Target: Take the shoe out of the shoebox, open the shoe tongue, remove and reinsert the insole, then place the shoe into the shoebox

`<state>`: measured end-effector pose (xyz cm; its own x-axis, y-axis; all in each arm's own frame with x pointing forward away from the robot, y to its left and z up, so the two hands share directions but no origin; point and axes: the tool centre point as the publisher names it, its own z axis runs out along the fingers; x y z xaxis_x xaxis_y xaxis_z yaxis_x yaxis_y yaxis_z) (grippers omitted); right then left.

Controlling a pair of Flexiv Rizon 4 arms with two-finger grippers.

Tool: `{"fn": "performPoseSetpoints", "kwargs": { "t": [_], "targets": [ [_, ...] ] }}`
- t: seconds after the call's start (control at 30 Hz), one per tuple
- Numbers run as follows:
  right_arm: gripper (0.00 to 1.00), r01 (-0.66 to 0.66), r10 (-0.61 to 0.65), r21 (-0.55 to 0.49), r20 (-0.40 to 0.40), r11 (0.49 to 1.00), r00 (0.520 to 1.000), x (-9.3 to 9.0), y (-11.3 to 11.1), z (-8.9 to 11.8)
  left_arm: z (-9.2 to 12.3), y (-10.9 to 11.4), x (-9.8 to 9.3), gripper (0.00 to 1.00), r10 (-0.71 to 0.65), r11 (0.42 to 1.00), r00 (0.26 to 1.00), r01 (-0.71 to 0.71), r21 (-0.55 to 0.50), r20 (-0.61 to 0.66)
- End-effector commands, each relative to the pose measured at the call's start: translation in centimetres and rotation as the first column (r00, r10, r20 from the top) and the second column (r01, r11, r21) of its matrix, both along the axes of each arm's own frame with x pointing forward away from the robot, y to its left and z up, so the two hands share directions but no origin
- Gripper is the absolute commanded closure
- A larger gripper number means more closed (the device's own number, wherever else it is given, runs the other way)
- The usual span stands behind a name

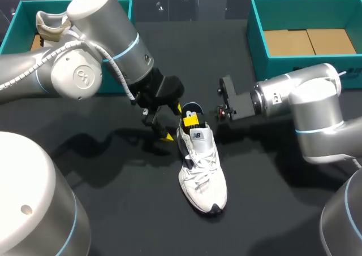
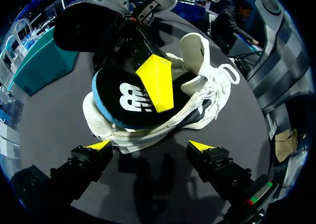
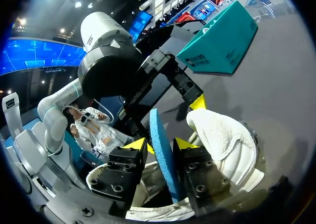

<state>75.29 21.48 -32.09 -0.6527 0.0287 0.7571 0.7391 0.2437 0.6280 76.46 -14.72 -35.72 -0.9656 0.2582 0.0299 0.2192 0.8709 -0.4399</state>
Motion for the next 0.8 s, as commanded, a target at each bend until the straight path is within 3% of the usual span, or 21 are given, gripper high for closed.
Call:
{"fn": "performPoseSetpoints", "kwargs": {
  "t": [0.03, 0.1, 0.13, 0.17, 0.2, 0.37, 0.57, 0.8],
  "targets": [
    [0.67, -0.003, 0.003, -0.013, 0.003, 1.000, 1.000, 0.7, -0.2, 0.7, 0.0, 0.0, 0.0, 0.00, 0.000, 1.000, 1.000, 0.000, 0.002, 0.001],
    [0.71, -0.004, 0.004, -0.010, 0.005, 1.000, 1.000, 1.2, -0.3, 0.7, 0.0, 0.0, 0.0, 0.00, 0.000, 1.000, 1.000, 0.000, 0.002, 0.001],
    [0.78, -0.005, 0.005, -0.005, 0.003, 1.000, 1.000, 1.5, -0.4, 0.6, 0.0, 0.0, 0.0, 0.00, 0.000, 1.000, 1.000, 0.000, 0.002, 0.001],
    [0.95, -0.004, 0.004, 0.001, -0.002, 1.000, 1.000, 1.7, -0.4, 0.4, 0.0, 0.0, 0.0, 0.00, 0.000, 1.000, 1.000, 0.000, 0.002, 0.001],
    [1.00, -0.005, 0.005, 0.004, -0.008, 1.000, 1.000, 1.9, -0.5, 0.3, 0.0, 0.0, 0.0, 0.00, 0.000, 1.000, 1.000, 0.000, 0.002, 0.001],
    [1.00, 0.005, -0.005, 0.007, -0.065, 1.000, 0.998, 1.9, -0.5, -1.3, 0.0, 0.0, 0.0, 0.00, 0.000, 1.000, 1.000, 0.000, 0.002, 0.001],
    [1.00, 0.044, -0.041, 0.019, -0.155, 0.999, 0.987, 0.0, -1.3, -3.3, 0.0, 0.0, 0.0, 0.00, 0.000, 1.000, 1.000, 0.000, 0.002, 0.001],
    [1.00, 0.050, -0.051, -0.011, -0.162, 0.999, 0.985, -1.9, -1.0, -3.0, 0.0, 0.0, 0.0, 0.00, 0.000, 1.000, 1.000, 0.000, 0.002, 0.001]
  ]
}}
